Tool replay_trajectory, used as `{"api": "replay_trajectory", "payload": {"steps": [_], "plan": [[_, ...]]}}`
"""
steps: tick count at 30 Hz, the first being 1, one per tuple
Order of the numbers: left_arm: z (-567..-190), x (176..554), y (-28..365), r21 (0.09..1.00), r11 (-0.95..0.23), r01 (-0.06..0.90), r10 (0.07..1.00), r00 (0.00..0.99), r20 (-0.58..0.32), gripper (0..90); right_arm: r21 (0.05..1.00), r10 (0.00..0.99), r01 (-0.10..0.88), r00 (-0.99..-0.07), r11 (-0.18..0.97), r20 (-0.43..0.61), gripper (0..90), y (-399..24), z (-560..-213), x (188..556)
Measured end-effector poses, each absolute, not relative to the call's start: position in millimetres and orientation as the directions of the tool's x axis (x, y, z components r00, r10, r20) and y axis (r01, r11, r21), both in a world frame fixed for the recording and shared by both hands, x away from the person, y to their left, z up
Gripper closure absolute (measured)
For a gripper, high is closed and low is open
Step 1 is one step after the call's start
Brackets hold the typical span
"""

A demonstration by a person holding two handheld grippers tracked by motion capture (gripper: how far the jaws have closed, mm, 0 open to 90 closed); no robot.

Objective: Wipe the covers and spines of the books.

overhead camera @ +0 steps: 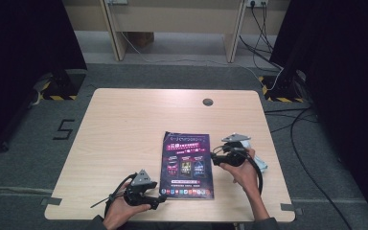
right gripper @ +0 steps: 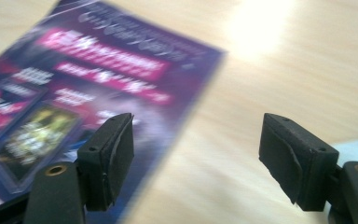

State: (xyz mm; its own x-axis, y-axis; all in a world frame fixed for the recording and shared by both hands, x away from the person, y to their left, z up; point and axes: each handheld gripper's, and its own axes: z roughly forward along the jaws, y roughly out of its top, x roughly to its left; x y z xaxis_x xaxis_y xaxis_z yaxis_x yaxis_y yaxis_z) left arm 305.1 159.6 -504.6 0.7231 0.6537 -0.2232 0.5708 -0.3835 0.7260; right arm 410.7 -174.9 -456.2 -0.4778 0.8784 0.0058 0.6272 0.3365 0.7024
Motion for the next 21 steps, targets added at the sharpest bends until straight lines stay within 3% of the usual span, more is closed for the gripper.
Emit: {"api": "replay_trajectory", "payload": {"steps": [4,11,14,21], "plan": [[-504.4,303.7,157.7,0.734,-0.386,0.559,0.639,0.736,-0.224,35.2,0.708,0.899,0.626,-0.438,0.326,-0.027,27.4,-197.1,-448.1,414.2],[-506.2,303.1,153.6,0.723,-0.422,0.547,0.626,0.752,-0.204,41.0,0.667,0.938,0.679,-0.334,0.307,-0.092,40.8,-240.0,-448.9,416.2],[-506.4,300.7,149.8,0.722,-0.457,0.52,0.617,0.77,-0.164,38.6,0.641,0.941,0.707,-0.33,0.299,-0.075,43.1,-252.5,-454.5,417.3],[-504.4,301.6,150.8,0.728,-0.426,0.537,0.615,0.762,-0.202,34.6,0.566,0.931,0.756,-0.361,0.33,-0.06,52.7,-258.5,-475.5,421.4]]}}
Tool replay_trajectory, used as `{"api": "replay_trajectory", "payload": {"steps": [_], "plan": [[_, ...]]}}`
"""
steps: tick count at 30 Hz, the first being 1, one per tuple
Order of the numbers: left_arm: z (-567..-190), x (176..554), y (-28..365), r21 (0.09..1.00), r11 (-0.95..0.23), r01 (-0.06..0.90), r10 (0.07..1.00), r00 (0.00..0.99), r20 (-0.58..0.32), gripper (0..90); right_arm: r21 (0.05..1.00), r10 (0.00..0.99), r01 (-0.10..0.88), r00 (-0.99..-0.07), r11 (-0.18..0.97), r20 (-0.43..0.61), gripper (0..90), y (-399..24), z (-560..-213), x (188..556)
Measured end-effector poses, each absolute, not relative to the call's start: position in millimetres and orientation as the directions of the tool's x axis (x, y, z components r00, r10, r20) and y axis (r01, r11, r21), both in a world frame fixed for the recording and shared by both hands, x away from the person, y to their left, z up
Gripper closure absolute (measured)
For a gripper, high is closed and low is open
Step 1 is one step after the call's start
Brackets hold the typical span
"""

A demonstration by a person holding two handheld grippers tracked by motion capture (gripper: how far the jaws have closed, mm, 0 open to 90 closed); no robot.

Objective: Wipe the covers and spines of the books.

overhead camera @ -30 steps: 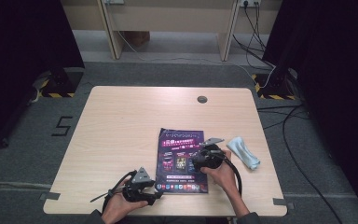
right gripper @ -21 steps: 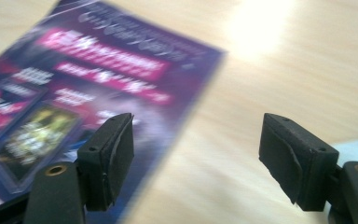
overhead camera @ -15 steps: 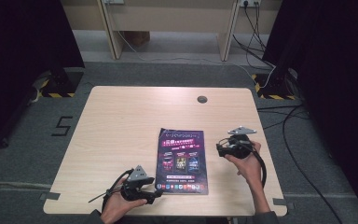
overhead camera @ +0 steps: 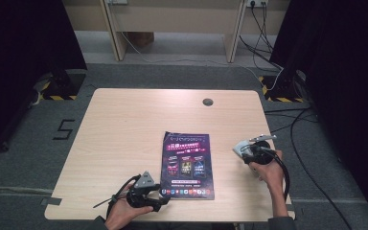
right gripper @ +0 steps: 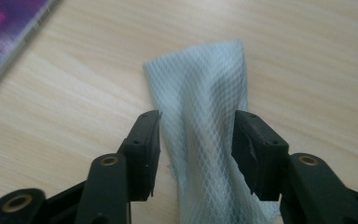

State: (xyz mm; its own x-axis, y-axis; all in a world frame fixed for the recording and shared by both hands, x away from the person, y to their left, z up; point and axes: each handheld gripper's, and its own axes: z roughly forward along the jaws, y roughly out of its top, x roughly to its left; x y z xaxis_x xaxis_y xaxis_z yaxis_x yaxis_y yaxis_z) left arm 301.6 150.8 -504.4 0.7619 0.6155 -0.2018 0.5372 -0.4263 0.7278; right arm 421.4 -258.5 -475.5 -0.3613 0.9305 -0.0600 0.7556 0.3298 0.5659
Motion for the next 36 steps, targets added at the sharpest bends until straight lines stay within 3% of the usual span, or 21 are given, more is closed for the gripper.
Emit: {"api": "replay_trajectory", "payload": {"steps": [4,7,13,18,24,29,33,36], "plan": [[-502.0,305.2,153.8,0.743,-0.389,0.544,0.636,0.742,-0.21,28.9,0.551,0.935,0.774,-0.353,0.312,-0.033,57.0,-267.2,-488.7,423.5],[-501.3,309.4,157.8,0.754,-0.354,0.554,0.654,0.722,-0.224,24.5,0.556,0.933,0.769,-0.36,0.315,-0.031,66.7,-270.0,-487.9,422.9],[-504.5,316.2,154.2,0.749,-0.342,0.567,0.67,0.706,-0.229,24.1,0.601,0.93,0.738,-0.367,0.307,-0.023,73.9,-269.1,-480.1,422.9],[-508.5,324.0,147.3,0.738,-0.357,0.573,0.68,0.701,-0.215,24.8,0.664,0.903,0.669,-0.429,0.335,-0.024,74.7,-248.5,-459.4,419.4],[-511.0,322.7,140.1,0.716,-0.423,0.555,0.674,0.721,-0.161,24.8,0.716,0.825,0.576,-0.565,0.394,0.0,74.7,-198.6,-440.9,418.7],[-510.5,317.7,135.9,0.707,-0.443,0.552,0.677,0.722,-0.14,25.2,0.7,0.749,0.525,-0.662,0.485,-0.023,73.6,-150.5,-441.1,420.0],[-510.5,312.7,131.0,0.708,-0.446,0.547,0.678,0.723,-0.132,25.2,0.673,0.737,0.536,-0.676,0.509,-0.019,70.5,-130.6,-454.9,430.6],[-509.5,310.7,127.1,0.704,-0.459,0.542,0.672,0.73,-0.124,25.3,0.619,0.753,0.576,-0.657,0.534,-0.038,61.9,-120.2,-472.1,437.5]]}}
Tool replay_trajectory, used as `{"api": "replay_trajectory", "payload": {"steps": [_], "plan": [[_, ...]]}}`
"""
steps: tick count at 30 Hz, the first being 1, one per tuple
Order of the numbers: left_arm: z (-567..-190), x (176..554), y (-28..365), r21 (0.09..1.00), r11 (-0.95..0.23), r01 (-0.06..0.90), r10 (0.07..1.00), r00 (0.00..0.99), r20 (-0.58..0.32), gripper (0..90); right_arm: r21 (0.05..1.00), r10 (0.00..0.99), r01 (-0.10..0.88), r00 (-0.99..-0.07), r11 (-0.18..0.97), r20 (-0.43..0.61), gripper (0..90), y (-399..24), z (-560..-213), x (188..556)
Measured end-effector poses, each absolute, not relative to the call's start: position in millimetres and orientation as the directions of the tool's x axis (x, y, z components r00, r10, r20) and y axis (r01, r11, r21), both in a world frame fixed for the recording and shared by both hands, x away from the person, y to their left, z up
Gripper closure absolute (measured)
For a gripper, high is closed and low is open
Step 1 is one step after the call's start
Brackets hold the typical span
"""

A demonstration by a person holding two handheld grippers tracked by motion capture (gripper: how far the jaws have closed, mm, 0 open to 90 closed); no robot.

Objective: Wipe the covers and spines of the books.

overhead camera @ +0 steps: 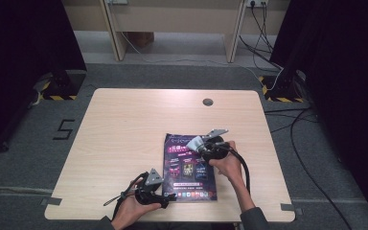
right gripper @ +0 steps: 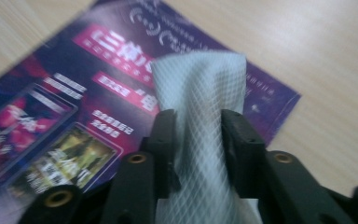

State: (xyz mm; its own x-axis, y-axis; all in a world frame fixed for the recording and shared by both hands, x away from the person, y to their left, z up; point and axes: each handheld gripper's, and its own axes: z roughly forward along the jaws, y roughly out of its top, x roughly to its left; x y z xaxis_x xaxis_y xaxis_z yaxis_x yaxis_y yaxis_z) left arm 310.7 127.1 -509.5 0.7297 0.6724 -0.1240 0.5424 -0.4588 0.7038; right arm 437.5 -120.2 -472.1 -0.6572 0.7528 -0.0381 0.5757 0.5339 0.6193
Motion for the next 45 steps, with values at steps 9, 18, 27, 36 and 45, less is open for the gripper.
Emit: {"api": "replay_trajectory", "payload": {"steps": [9,18,27,36,45], "plan": [[-510.5,300.9,123.9,0.704,-0.458,0.543,0.658,0.74,-0.143,25.1,0.623,0.739,0.55,-0.671,0.557,-0.068,59.2,-126.5,-454.4,419.8],[-511.8,300.6,124.8,0.713,-0.453,0.536,0.654,0.743,-0.143,24.8,0.586,0.742,0.567,-0.664,0.579,-0.09,64.4,-124.5,-483.7,430.1],[-512.6,300.3,125.5,0.719,-0.452,0.528,0.65,0.747,-0.14,24.7,0.647,0.831,0.585,-0.538,0.489,-0.141,60.4,-142.9,-490.4,460.4],[-513.2,300.2,126.1,0.724,-0.45,0.523,0.647,0.75,-0.139,24.7,0.625,0.697,0.468,-0.695,0.625,-0.176,61.0,-93.6,-491.4,440.4],[-513.8,300.0,126.9,0.728,-0.446,0.52,0.645,0.751,-0.141,24.7,0.672,0.836,0.578,-0.537,0.463,-0.114,54.2,-132.4,-495.6,464.8]]}}
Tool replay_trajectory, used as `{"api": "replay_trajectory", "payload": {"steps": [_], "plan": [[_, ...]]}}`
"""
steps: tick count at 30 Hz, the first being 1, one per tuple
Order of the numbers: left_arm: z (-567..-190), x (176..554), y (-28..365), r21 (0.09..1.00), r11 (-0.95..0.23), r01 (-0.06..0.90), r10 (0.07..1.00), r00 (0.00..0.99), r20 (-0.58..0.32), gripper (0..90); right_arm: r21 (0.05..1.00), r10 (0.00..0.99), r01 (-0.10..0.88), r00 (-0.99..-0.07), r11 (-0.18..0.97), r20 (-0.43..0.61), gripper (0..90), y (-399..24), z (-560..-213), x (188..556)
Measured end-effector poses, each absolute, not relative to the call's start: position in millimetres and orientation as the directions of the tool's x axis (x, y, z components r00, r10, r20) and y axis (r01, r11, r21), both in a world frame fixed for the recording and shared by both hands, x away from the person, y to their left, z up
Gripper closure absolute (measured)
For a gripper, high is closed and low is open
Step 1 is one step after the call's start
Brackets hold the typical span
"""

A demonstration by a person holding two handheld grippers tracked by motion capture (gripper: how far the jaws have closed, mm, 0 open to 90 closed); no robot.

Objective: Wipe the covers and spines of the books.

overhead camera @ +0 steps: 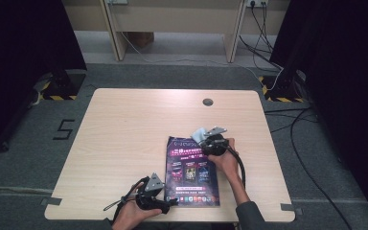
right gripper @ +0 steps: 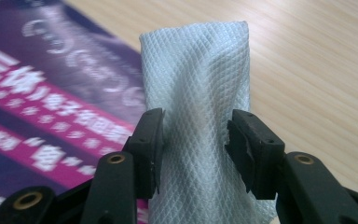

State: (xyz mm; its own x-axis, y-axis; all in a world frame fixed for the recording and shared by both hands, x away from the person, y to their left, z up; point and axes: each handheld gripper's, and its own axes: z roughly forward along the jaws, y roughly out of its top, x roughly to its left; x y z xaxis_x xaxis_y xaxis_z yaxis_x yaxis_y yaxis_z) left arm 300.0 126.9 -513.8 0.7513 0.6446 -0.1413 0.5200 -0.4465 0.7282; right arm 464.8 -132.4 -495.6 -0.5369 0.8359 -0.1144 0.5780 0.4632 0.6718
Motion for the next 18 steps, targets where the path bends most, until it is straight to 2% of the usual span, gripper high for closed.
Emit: {"api": "replay_trajectory", "payload": {"steps": [2,5,6,9,11,12,18], "plan": [[-513.8,300.0,126.9,0.728,-0.446,0.521,0.645,0.751,-0.142,24.6,0.671,0.852,0.593,-0.51,0.445,-0.116,52.9,-137.5,-495.1,465.4],[-513.7,300.1,126.9,0.727,-0.446,0.522,0.645,0.751,-0.142,24.6,0.652,0.858,0.612,-0.499,0.448,-0.121,46.3,-137.3,-491.3,465.8],[-513.9,300.0,126.9,0.728,-0.445,0.521,0.645,0.751,-0.143,24.6,0.655,0.863,0.621,-0.496,0.43,-0.097,46.5,-136.9,-489.6,464.8],[-514.3,299.9,127.2,0.732,-0.442,0.519,0.643,0.752,-0.145,24.6,0.673,0.845,0.59,-0.525,0.445,-0.099,51.1,-135.7,-485.4,461.6],[-514.5,299.8,127.3,0.732,-0.441,0.519,0.643,0.752,-0.145,24.7,0.651,0.826,0.584,-0.551,0.485,-0.121,55.1,-133.5,-487.9,461.9],[-514.5,299.8,127.4,0.732,-0.441,0.519,0.643,0.752,-0.145,24.7,0.636,0.82,0.58,-0.553,0.508,-0.151,56.3,-132.0,-491.1,461.8],[-514.4,300.1,127.5,0.731,-0.444,0.518,0.641,0.754,-0.145,24.6,0.646,0.824,0.574,-0.545,0.504,-0.158,59.6,-123.1,-493.5,459.9]]}}
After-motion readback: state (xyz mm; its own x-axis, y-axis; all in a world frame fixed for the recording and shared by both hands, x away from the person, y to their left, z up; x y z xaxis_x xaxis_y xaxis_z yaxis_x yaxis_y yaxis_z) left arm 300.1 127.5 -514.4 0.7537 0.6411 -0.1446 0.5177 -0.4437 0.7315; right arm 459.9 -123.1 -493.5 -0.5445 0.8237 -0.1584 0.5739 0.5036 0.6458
